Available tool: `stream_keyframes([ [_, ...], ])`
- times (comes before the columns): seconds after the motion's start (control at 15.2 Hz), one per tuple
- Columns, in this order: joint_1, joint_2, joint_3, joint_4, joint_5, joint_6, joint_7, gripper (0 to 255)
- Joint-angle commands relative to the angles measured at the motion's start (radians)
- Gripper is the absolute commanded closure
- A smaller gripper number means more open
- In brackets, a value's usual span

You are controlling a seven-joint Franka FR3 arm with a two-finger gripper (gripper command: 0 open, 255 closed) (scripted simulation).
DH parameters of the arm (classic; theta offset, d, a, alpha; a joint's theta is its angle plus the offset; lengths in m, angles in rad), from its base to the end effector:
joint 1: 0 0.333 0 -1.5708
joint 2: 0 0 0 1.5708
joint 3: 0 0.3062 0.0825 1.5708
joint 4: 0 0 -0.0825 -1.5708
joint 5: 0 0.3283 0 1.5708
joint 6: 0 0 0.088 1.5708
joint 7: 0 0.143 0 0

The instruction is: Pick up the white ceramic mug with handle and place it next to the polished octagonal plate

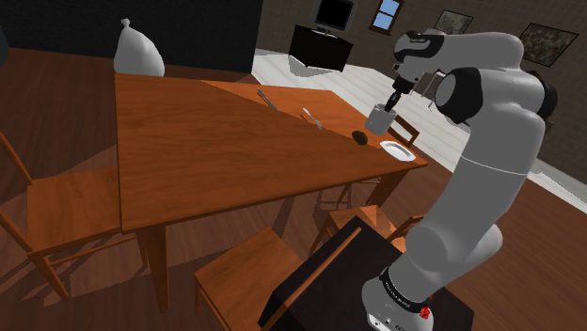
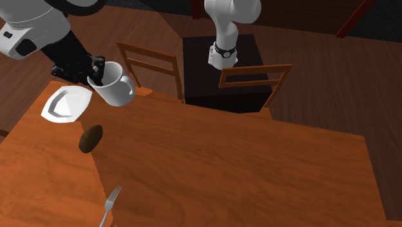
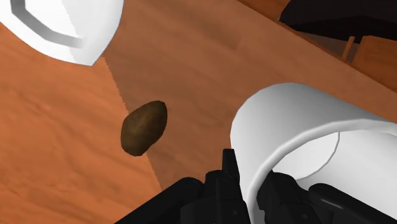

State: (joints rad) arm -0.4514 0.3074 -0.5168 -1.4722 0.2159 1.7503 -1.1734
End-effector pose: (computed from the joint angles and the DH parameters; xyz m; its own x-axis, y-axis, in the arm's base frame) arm 0.3841 -0.4484 0.4866 0.9804 0.1868 0.0618 0.1881 -0.9820 -0.0147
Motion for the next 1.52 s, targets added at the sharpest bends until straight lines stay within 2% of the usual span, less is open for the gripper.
stream_keyframes([
  [0.0,-0.033,0.015,-0.011,0.011,0.011,-0.002,-0.045,255],
  [0.66,-0.241,0.153,-0.051,0.197,0.090,-0.088,-0.259,255],
  [1.45,-0.217,0.152,-0.045,0.031,0.097,0.073,-0.280,255],
])
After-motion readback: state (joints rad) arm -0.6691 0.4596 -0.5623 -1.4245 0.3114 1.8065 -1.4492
